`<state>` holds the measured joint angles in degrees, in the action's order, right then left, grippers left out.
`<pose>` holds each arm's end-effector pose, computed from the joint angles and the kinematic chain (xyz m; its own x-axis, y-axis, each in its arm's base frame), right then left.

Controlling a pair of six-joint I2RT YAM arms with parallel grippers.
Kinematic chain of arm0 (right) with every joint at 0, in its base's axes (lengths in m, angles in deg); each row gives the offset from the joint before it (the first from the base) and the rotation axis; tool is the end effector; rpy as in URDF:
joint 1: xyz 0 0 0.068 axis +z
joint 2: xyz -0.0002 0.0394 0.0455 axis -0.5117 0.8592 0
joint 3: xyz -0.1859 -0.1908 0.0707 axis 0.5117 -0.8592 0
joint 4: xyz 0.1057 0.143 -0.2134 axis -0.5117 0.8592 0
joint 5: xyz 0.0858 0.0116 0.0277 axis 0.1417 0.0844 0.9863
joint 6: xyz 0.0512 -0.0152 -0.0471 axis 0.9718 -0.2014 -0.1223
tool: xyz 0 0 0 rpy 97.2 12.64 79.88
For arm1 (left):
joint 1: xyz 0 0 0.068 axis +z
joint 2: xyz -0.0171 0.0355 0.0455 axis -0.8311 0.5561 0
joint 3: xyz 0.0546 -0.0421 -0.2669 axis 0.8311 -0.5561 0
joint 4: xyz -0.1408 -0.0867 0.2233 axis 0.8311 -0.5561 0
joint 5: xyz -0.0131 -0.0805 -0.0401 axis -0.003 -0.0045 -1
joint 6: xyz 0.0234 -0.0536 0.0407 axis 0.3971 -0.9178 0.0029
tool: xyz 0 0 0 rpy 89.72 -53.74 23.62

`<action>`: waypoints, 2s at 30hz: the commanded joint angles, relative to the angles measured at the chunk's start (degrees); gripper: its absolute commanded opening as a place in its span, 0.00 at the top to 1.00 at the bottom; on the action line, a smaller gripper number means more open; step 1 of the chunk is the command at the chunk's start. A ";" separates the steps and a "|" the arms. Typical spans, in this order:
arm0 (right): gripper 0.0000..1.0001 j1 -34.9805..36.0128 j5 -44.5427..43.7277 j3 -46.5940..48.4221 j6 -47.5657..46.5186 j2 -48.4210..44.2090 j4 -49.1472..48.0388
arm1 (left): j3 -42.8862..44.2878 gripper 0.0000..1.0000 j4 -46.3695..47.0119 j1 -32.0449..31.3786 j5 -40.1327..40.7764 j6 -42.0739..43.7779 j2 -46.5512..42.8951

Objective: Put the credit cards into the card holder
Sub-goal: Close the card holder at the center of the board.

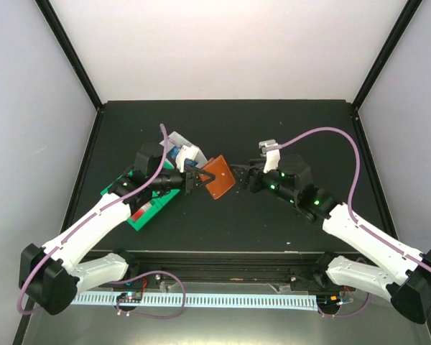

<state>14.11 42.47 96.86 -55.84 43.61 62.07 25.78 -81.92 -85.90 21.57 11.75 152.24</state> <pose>0.1962 0.1960 0.3042 -0.5283 0.1324 -0.8387 -0.5242 0.7261 0.4449 0.2224 -0.1660 0.2817 -0.7279 0.0306 -0.6850 0.6004 0.5109 -0.6152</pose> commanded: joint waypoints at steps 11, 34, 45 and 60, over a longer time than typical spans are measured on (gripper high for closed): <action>0.13 -2.57 33.29 -2.94 7.08 -3.19 -6.13 | 2.13 0.98 16.91 0.11 -35.87 2.38 -5.15; 0.80 -2.57 22.20 -7.25 40.30 -3.10 -19.96 | -10.34 0.71 44.25 -1.34 -20.18 -33.06 -2.37; 0.25 -11.62 21.19 -4.49 19.41 -11.55 -0.90 | -2.67 0.98 31.24 1.43 -26.21 -32.15 -0.41; 0.30 -12.10 45.45 -6.67 13.28 -11.52 -13.06 | 0.68 0.97 43.37 2.20 -37.88 -45.28 2.32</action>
<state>2.06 80.88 90.87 -42.03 32.51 55.99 23.75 -41.04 -84.05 -13.42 -31.89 153.66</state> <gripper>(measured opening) 0.693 0.101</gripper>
